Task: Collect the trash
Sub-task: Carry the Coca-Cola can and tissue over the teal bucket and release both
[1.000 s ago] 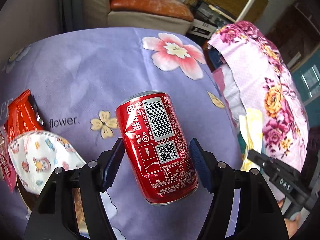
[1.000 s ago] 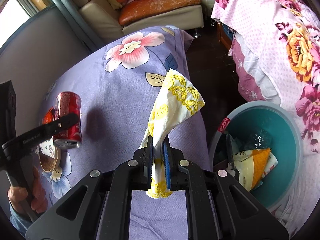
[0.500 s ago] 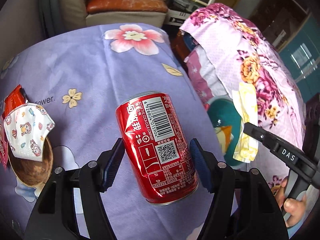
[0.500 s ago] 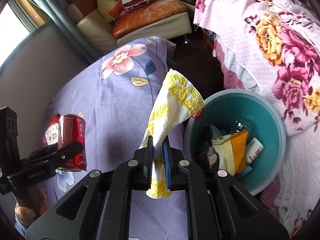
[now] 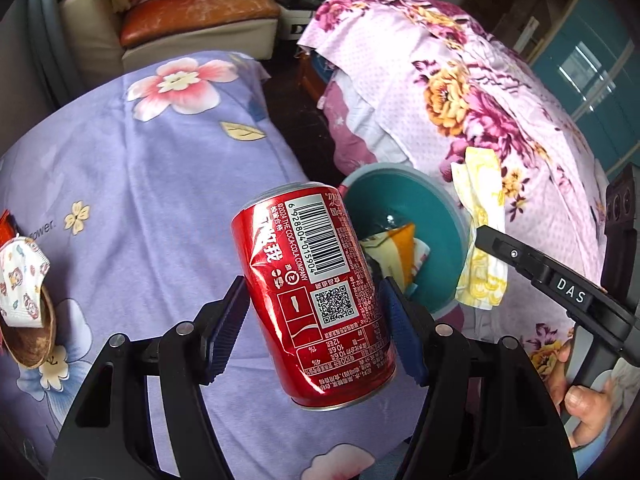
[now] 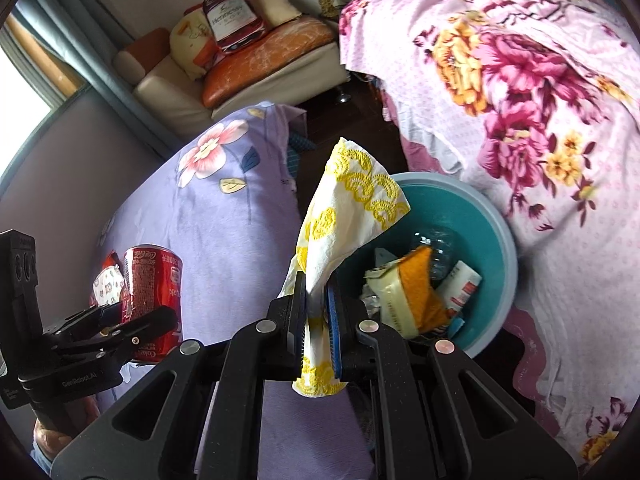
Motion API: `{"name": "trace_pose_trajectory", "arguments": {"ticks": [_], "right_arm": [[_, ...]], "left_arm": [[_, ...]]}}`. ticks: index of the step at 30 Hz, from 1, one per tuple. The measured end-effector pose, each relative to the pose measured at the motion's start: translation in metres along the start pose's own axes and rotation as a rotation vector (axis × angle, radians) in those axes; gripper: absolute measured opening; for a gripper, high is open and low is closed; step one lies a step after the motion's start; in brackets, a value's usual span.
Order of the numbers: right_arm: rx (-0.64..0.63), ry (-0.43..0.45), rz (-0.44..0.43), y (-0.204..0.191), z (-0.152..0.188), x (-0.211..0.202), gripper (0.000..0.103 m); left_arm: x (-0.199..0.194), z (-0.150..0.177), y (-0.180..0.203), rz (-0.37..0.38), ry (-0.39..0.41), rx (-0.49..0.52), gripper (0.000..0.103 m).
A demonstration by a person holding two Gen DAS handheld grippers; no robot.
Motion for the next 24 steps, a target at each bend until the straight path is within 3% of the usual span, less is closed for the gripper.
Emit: {"name": "trace_pose_trajectory", "arguments": {"ticks": [11,24], "right_arm": [[0.066,0.016,0.035,0.056,0.000,-0.015,0.010],[0.091,-0.002,0.065,0.083,-0.003,-0.008,0.010]], "left_arm": [[0.032,-0.010,0.051,0.021,-0.042,0.062,0.068],[0.066,-0.023,0.068,0.038,-0.080,0.077,0.068]]}}
Point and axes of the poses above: each gripper's, at about its wrist camera, not at the fingertips, and x roughly the way its jaws point, y to its right, z to its underside, the point moved 8 cm from there along x, roughly the way its jaws point, and after that the axes turned 3 degrees about y, right-handed, at the moved point
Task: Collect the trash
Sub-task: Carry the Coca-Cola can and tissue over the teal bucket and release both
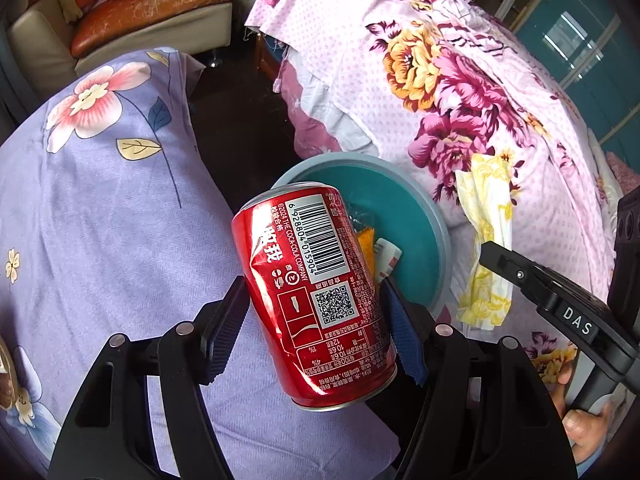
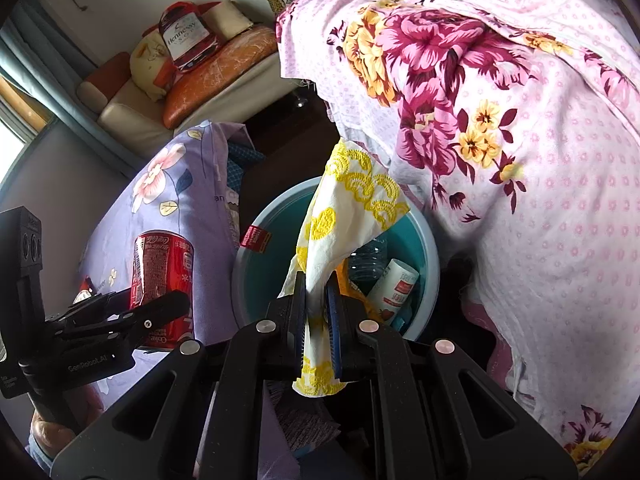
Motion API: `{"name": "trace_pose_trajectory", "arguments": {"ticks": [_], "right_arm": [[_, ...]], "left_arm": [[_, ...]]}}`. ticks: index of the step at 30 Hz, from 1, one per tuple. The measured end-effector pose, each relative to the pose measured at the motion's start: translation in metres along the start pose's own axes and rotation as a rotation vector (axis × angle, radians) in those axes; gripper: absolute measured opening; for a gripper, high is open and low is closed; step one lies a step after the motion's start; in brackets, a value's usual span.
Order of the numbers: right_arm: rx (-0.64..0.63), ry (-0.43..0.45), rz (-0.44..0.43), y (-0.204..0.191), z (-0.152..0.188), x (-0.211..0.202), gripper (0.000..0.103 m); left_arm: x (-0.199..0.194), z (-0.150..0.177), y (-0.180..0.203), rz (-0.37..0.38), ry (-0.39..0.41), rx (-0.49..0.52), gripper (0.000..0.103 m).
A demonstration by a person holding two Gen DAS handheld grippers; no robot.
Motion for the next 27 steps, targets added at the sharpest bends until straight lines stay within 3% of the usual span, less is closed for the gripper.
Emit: {"name": "trace_pose_trajectory", "arguments": {"ticks": [12,16,27], "right_arm": [[0.008,-0.024,0.045,0.009,-0.006,0.014,0.010],[0.006,-0.029,0.056,0.008,-0.008,0.018,0.010],[-0.017,-0.056,0.066,-0.004,-0.008,0.033,0.010]], "left_arm": [[0.027,-0.010,0.004,0.028,-0.027,0.011,0.069],[0.034,-0.011,0.001,0.017,-0.035,0.005,0.084],[0.020,-0.002,-0.023,0.013,-0.011,-0.030,0.084]]}}
Point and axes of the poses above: each gripper's, at about its wrist camera, not at the fingertips, and x roughly the way its jaws point, y to its right, z to its underside, the point moved 8 cm from there along x, roughly the way its jaws point, and after that the axes turned 3 degrees about y, right-handed, at the moved point
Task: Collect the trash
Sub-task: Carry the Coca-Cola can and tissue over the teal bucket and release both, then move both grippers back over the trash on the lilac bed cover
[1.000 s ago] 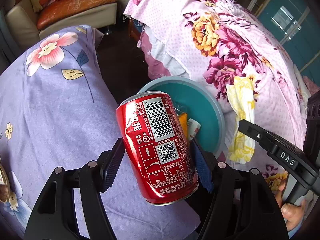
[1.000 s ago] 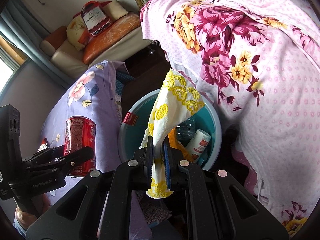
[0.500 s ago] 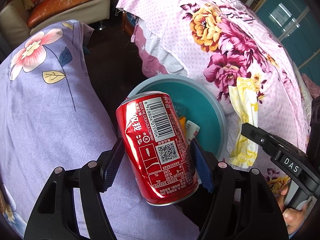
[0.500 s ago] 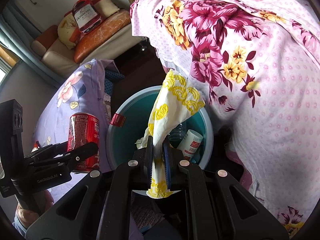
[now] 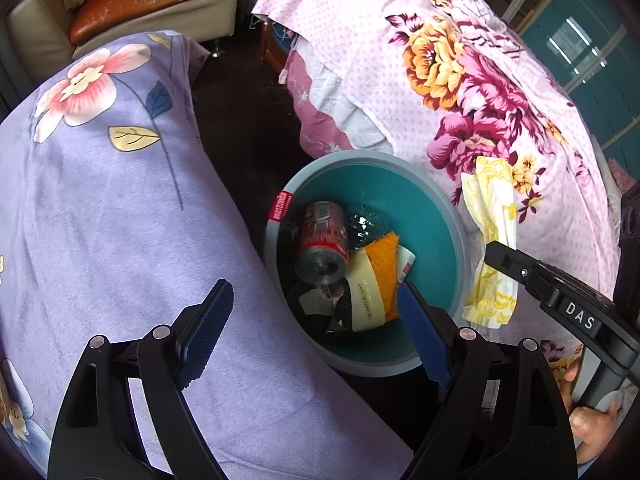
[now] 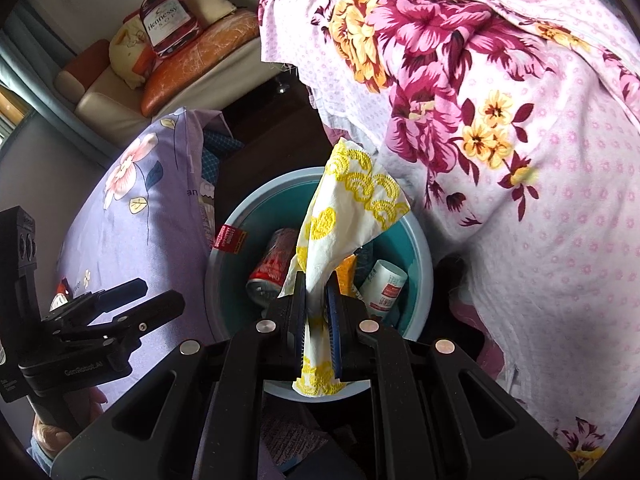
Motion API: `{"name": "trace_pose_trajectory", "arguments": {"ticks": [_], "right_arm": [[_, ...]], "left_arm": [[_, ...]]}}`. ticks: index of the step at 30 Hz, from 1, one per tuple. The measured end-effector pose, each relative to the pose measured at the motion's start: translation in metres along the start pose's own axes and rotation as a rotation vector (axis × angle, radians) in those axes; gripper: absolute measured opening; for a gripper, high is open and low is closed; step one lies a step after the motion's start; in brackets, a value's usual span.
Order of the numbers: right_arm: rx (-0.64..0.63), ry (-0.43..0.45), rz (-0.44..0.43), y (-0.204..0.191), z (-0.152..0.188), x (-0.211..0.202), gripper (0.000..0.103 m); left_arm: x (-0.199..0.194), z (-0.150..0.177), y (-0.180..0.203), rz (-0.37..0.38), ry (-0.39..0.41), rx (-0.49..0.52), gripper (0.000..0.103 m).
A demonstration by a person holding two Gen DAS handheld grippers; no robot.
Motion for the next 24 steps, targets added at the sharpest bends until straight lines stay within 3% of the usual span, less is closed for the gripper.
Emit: {"name": "trace_pose_trajectory", "arguments": {"ticks": [4,6,7,15,24], "right_arm": [[-0.006,-0.007,0.004,-0.006,0.000,0.002,0.014],[0.003,0.011,0.014,-0.007,-0.001,0.000,0.041],[0.001,0.025,0.019,-0.010,-0.001,-0.001,0.060],[0.038,-0.019,0.010,-0.020,0.004,-0.003,0.076],[0.005,-0.033,0.015,-0.045,0.014,-0.013,0.080]], "left_arm": [[-0.007,0.005,-0.010,-0.002,0.014,-0.022,0.091],[-0.011,0.009,-0.015,-0.003,0.020,-0.031,0.091],[-0.012,0.010,-0.017,-0.003,0.019,-0.034,0.091],[-0.022,0.026,-0.033,0.011,0.007,-0.070,0.091],[-0.045,0.040,-0.059,0.002,0.028,-0.117,0.091]]}}
Point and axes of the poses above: each gripper's, at about its wrist camera, not at the fingertips, and x roughly the way its jaws point, y to its right, z to its underside, the point moved 8 cm from there along x, roughly the way its jaws point, and after that the axes turned 3 degrees about y, right-handed, at the moved point
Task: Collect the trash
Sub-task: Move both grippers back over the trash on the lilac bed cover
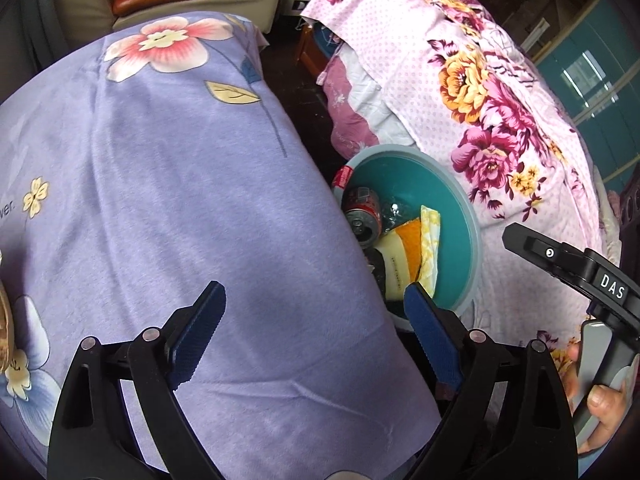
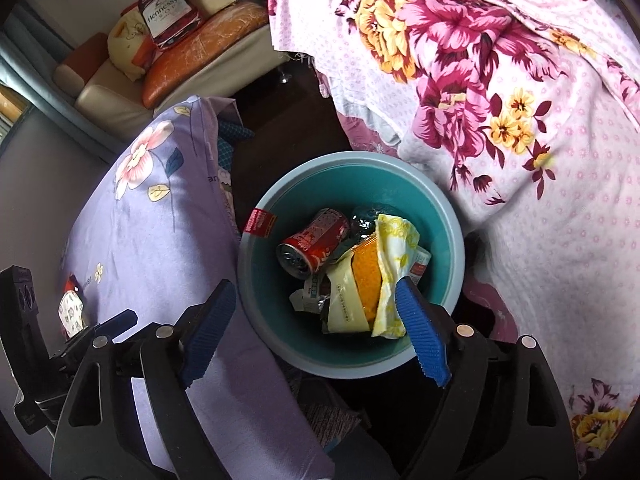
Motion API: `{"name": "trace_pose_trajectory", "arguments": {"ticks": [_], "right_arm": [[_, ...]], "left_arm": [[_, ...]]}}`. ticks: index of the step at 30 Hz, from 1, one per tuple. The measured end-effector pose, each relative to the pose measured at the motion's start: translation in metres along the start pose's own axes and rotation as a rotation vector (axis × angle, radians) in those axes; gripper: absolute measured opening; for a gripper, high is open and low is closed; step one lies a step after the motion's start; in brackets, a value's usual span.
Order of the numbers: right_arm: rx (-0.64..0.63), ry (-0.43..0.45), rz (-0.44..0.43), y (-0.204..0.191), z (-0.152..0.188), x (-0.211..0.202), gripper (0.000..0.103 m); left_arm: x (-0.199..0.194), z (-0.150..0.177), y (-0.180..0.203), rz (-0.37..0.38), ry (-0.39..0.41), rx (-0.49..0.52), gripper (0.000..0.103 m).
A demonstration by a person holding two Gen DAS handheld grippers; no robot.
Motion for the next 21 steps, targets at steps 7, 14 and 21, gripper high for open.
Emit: {"name": "trace_pose_trajectory", "arguments": {"ticks": [7,14,21], "right_arm": [[-0.042,0.009,-0.004,-0.027,0.007,-0.009,0.082],[-0.108,0.006,-0.016,-0.069,0.018,-0.015,0.082],[-0.183,-0.011,-0.030,-0.112,0.030,-0.013,0.082]], "left_arm": [[-0.026,0.009,-0.026,-0.003,0.039,-0.039,0.091],[-0.051,0.026,-0.064,-0.019,0.069,-0.102,0.091],[-0.078,0.041,-0.112,-0.038,0.103,-0.170,0.091]]}}
Point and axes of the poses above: each gripper's, at about its wrist camera, not at the fingertips, and x roughly the way its jaws point, y to its right, z to its underside, the point moved 8 cm from there along x, roughly the way its jaws point, and after that the axes turned 3 degrees about y, right-handed, at the moved point
